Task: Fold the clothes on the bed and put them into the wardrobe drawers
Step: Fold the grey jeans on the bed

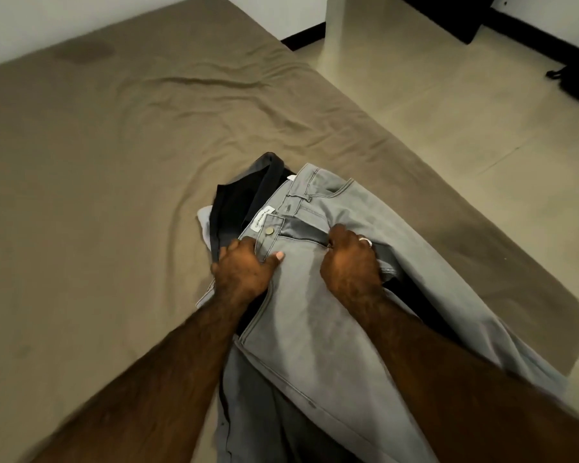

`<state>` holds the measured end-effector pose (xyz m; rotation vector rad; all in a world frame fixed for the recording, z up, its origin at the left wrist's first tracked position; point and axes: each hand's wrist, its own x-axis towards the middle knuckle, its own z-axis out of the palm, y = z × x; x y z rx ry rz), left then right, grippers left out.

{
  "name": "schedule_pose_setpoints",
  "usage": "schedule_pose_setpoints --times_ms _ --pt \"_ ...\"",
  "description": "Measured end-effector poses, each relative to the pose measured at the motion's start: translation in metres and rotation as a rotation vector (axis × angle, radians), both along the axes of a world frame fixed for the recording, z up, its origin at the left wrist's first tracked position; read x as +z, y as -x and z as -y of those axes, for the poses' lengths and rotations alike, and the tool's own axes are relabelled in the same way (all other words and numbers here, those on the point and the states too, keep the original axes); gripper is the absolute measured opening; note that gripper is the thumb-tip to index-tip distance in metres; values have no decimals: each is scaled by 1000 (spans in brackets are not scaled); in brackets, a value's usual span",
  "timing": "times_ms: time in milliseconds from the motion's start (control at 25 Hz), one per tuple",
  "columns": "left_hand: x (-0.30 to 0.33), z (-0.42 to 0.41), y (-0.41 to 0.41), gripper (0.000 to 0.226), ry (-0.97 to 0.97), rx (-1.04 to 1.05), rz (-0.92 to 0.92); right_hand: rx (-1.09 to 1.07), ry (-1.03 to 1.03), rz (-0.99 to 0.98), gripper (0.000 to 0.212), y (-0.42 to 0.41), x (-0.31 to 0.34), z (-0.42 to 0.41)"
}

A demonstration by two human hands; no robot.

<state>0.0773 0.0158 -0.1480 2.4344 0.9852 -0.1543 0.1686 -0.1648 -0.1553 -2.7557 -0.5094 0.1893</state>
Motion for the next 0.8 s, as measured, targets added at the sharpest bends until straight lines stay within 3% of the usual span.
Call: schedule_pose_setpoints --times_ms 80,160,280,440,520,640,720,800 --pt "-4 -3 -9 54 125 93 -22 -58 31 -43 36 -5 -11 11" --pt "-1 -1 -12 36 310 198 130 -25 113 -96 26 -3 -13 20" --pt "20 12 -12 11 570 287 246 -40 23 -135 12 1 -10 30" --pt "58 31 -1 33 1079 332 324 18 21 -210 46 10 7 38" --pt "90 40 12 43 1260 271 392 64 12 -141 34 22 25 41" --pt "118 41 30 50 1340 203 446 15 -222 18 12 39 46 53" --pt "150 28 65 46 1304 177 458 -45 -488 92 11 63 82 67" --pt "184 20 94 42 1239 101 394 8 -566 126 12 80 128 81"
